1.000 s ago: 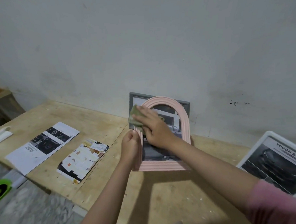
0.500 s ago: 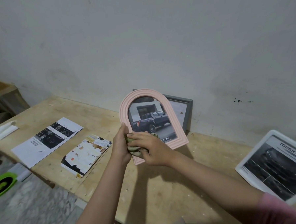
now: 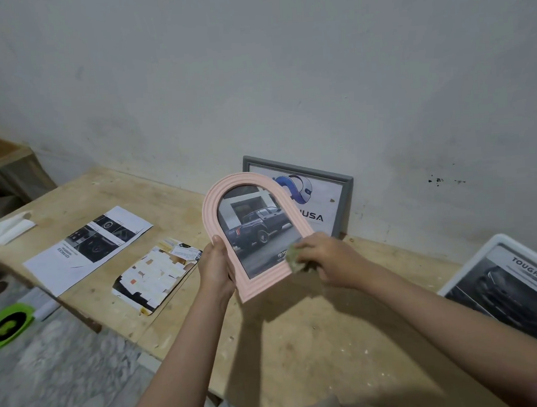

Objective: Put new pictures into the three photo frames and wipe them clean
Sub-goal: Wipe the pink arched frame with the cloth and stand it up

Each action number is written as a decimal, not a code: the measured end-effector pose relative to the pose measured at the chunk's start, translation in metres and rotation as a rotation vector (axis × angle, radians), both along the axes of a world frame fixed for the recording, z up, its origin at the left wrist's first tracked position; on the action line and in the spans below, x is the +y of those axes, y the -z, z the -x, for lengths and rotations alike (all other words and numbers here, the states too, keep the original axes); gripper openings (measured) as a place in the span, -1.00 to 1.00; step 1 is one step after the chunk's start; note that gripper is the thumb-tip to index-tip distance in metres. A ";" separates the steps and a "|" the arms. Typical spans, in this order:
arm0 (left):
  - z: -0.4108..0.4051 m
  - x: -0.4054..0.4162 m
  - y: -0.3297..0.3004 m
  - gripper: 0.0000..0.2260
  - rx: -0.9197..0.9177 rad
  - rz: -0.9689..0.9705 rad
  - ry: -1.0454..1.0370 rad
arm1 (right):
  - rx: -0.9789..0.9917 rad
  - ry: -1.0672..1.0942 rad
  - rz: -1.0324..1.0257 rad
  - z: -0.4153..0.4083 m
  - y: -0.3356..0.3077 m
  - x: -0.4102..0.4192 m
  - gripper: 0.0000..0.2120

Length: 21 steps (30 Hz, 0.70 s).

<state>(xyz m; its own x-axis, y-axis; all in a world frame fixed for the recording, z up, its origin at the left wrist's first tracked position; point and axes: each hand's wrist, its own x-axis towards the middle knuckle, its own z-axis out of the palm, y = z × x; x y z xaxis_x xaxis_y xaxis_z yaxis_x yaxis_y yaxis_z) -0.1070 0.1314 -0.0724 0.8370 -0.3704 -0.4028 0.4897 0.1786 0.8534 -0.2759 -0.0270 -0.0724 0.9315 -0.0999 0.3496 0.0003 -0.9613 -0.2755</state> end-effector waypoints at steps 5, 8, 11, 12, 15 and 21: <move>0.013 -0.009 -0.001 -0.69 -0.079 0.020 0.020 | -0.215 0.576 -0.280 -0.022 0.028 -0.005 -0.49; 0.023 -0.021 -0.007 -0.75 -0.128 0.012 -0.036 | -0.106 0.611 -0.382 -0.033 0.054 0.031 -0.31; 0.023 -0.028 -0.009 -0.74 -0.159 -0.013 -0.080 | -0.194 0.461 -0.370 -0.029 0.051 0.090 -0.38; 0.020 -0.028 -0.007 -0.74 -0.147 -0.005 -0.095 | -0.217 0.373 -0.358 -0.026 0.049 0.103 -0.44; 0.013 -0.022 -0.004 -0.74 -0.124 0.010 -0.117 | -0.235 0.121 -0.364 -0.014 0.051 0.103 -0.50; 0.004 -0.008 -0.003 -0.74 -0.072 0.043 -0.103 | -0.594 0.481 -0.488 -0.001 0.020 0.034 -0.56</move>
<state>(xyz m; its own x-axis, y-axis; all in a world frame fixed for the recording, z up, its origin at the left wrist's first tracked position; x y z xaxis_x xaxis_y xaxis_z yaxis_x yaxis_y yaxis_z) -0.1109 0.1231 -0.0691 0.8977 -0.2970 -0.3254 0.4044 0.2621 0.8762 -0.2752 0.0066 -0.0926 0.4305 -0.6947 0.5762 -0.0990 -0.6709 -0.7349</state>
